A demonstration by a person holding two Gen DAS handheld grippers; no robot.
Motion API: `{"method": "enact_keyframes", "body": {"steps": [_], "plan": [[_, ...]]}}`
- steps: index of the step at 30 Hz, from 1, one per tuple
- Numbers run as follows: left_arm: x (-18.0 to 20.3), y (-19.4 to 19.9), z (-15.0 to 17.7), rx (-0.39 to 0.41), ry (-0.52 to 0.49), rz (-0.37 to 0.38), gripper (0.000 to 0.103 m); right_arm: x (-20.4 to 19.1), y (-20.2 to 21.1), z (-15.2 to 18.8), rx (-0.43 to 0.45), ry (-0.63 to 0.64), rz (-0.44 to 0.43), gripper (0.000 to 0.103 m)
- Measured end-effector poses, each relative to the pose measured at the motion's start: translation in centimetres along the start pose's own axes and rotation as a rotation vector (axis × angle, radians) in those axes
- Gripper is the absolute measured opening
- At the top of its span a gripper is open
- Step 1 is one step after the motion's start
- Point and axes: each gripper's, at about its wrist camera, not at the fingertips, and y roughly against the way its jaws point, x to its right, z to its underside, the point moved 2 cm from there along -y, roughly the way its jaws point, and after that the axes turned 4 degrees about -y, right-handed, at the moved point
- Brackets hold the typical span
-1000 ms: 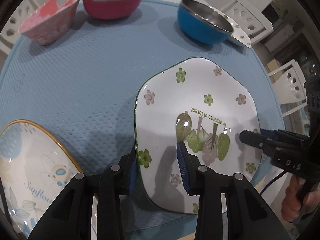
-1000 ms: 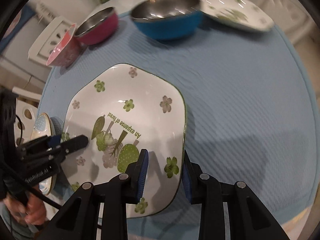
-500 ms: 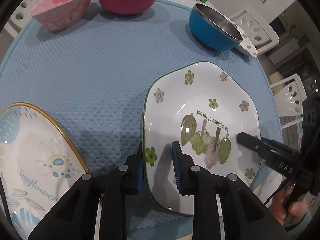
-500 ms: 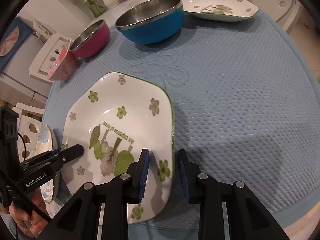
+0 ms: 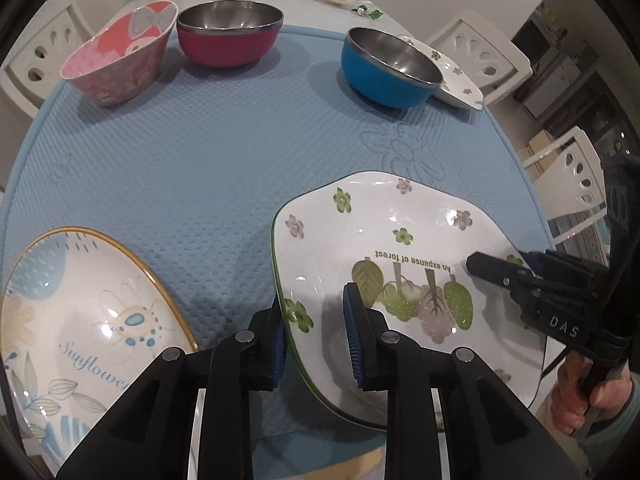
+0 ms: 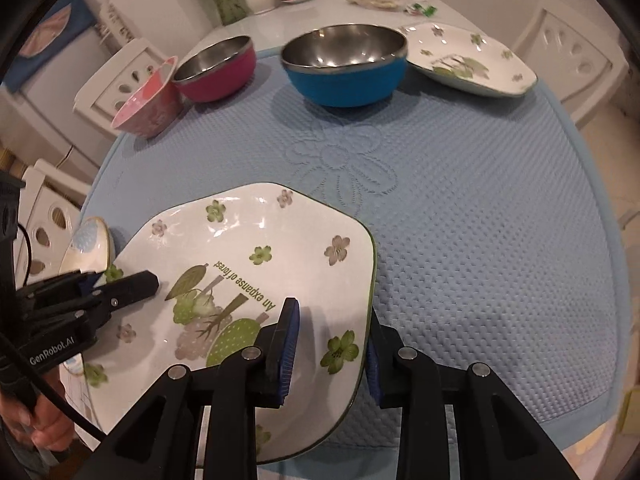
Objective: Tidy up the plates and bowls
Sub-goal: 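Carry the hexagonal leaf plate and lower it onto the Sunflower plate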
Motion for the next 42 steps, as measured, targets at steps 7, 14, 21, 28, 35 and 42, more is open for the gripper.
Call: {"method": "enact_keyframes", "body": {"steps": [7,14,21,28,35,42], "plan": [[-0.3,3.2,0.3,0.071,-0.012,0.006,0.022,-1.8,1.8,-0.2,0.056,0.060,-0.001,0.029],[-3.6,8.1,1.1,0.149,0.051,-0.026,0.022,-6.6,4.1,-1.1,0.124,0.141,-0.039,0.029],[-8.3,12.1,4.2,0.174,0.110,-0.112,0.022,-13.5,3.8,-0.2,0.116,0.241,-0.096,0.029],[-12.5,12.5,7.8,0.136,0.159,-0.136,0.022,-18.8,1.1,2.3,0.041,0.277,-0.131,0.030],[-15.0,11.9,10.2,0.117,0.184,-0.121,0.022,-21.4,-1.2,4.1,0.005,0.302,-0.107,0.030],[-16.7,10.5,11.5,0.068,0.176,-0.120,0.022,-22.7,-2.9,5.4,-0.042,0.303,-0.074,0.030]]}}
